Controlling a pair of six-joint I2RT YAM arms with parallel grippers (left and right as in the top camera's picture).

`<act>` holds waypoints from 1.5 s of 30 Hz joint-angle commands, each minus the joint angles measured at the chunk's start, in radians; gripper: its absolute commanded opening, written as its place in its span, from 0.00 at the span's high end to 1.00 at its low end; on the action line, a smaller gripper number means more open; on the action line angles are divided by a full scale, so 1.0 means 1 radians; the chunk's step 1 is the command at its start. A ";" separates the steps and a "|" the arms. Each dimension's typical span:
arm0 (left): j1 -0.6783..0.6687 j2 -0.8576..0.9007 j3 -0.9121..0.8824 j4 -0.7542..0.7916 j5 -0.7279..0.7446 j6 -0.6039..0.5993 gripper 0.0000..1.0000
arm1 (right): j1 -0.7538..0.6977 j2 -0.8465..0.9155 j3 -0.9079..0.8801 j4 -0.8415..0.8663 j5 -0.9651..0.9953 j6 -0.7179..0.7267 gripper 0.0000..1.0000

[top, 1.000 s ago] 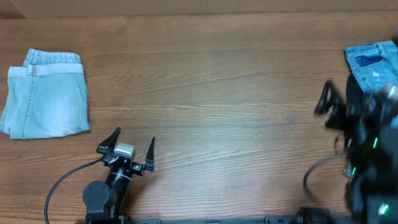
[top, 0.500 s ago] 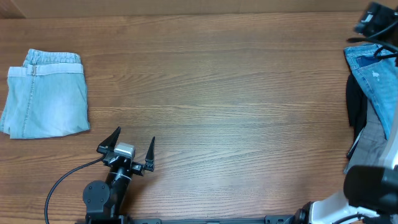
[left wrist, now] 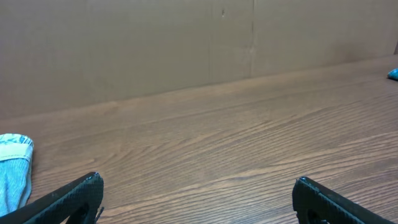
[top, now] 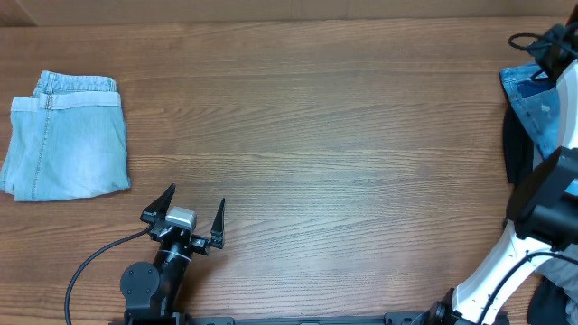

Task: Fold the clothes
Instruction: 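Reach the right gripper into the right pile and grasp the light-blue jeans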

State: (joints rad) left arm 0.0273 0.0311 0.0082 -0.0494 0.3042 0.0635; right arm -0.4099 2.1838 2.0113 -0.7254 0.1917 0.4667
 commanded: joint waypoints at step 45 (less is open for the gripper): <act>0.006 -0.005 -0.003 0.001 0.010 0.027 0.00 | 0.002 -0.408 0.013 -0.068 -0.045 -0.198 0.96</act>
State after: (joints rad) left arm 0.0273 0.0311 0.0082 -0.0490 0.3042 0.0639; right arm -0.4164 1.9209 2.0068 -0.7628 0.2394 0.3531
